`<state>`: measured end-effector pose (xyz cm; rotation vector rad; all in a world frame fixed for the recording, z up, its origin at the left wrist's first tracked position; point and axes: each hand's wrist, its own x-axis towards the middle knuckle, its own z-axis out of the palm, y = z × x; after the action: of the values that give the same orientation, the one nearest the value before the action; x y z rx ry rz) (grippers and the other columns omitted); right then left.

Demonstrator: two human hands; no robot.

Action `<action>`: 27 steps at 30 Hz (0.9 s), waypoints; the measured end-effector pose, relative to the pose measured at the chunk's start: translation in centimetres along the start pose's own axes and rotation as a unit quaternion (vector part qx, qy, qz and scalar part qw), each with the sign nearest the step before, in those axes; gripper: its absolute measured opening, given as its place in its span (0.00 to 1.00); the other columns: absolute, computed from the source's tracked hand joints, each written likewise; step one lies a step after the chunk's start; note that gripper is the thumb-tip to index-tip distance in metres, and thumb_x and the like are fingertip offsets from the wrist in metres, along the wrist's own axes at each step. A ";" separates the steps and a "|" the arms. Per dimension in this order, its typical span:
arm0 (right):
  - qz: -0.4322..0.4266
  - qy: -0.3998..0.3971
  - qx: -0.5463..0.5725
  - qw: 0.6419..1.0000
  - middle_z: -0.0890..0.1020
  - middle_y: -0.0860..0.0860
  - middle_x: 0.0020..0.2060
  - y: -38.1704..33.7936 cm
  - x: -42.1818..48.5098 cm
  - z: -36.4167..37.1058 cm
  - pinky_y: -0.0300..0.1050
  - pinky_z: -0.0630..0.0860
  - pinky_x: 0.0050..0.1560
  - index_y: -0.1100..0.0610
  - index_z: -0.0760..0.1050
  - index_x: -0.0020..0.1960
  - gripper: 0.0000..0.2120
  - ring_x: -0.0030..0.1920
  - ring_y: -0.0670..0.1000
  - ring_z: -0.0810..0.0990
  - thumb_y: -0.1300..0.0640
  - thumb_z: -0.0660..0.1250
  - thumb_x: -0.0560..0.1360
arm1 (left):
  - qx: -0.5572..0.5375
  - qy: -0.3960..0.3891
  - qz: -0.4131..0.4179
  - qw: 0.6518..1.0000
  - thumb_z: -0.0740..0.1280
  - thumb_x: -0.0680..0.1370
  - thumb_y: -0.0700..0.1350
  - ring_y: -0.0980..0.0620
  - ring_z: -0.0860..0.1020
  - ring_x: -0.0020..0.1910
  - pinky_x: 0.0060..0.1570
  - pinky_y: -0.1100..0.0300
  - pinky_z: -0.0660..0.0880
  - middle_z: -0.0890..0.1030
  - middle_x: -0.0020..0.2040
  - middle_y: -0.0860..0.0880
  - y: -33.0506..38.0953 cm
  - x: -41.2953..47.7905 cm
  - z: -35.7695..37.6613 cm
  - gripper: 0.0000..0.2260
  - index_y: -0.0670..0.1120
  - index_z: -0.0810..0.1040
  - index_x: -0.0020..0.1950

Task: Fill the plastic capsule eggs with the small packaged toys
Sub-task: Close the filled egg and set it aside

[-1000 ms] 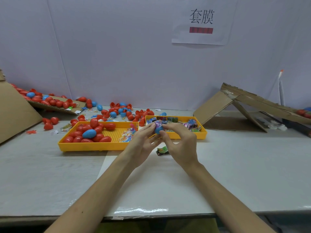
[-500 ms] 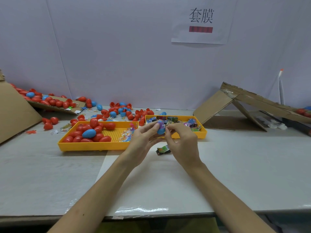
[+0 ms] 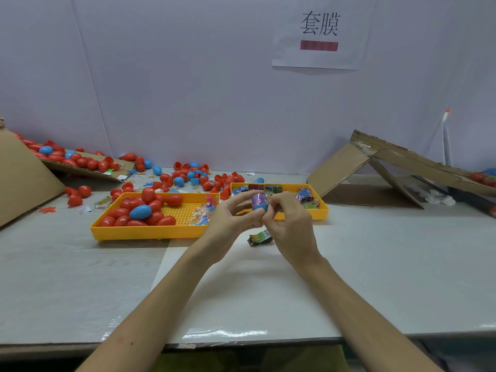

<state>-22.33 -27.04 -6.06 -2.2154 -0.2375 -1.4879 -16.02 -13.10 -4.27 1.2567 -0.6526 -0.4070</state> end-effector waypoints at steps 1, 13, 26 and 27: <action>-0.001 -0.001 0.001 1.000 0.76 0.54 0.38 0.1 0.0 0.0 0.46 0.76 0.38 0.62 0.74 0.44 0.08 0.37 0.52 0.75 0.58 0.62 0.78 | 0.003 0.003 0.000 1.000 0.75 0.72 0.43 0.46 0.83 0.57 0.53 0.53 0.82 0.83 0.60 0.45 -0.1 0.0 0.0 0.24 0.46 0.78 0.68; 0.002 0.000 0.014 1.000 0.76 0.51 0.39 -0.1 -0.1 0.3 0.43 0.73 0.42 0.60 0.73 0.44 0.03 0.39 0.51 0.75 0.63 0.65 0.77 | -0.075 -0.014 0.016 0.997 0.72 0.77 0.35 0.41 0.83 0.57 0.52 0.55 0.81 0.84 0.58 0.40 -0.3 0.0 -0.2 0.16 0.48 0.82 0.62; 0.301 -0.064 0.320 0.896 0.87 0.51 0.48 1.4 1.2 -1.0 0.40 0.81 0.47 0.57 0.83 0.53 0.06 0.50 0.50 0.86 0.62 0.73 0.76 | -0.064 -0.018 -0.026 0.997 0.70 0.79 0.36 0.45 0.83 0.59 0.51 0.57 0.80 0.83 0.60 0.42 -0.4 0.3 -0.7 0.19 0.45 0.76 0.69; 0.306 -0.058 0.322 0.894 0.86 0.52 0.49 1.4 1.2 -0.9 0.43 0.82 0.48 0.58 0.83 0.53 0.06 0.50 0.51 0.86 0.62 0.73 0.76 | -0.065 -0.015 -0.026 0.997 0.70 0.78 0.36 0.44 0.83 0.59 0.52 0.57 0.80 0.83 0.59 0.42 -0.4 0.3 -0.8 0.19 0.44 0.76 0.69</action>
<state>-22.08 -28.80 -5.09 -1.6144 -0.0424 -0.7764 -15.23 -12.85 -4.69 1.1467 -0.6105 -0.5044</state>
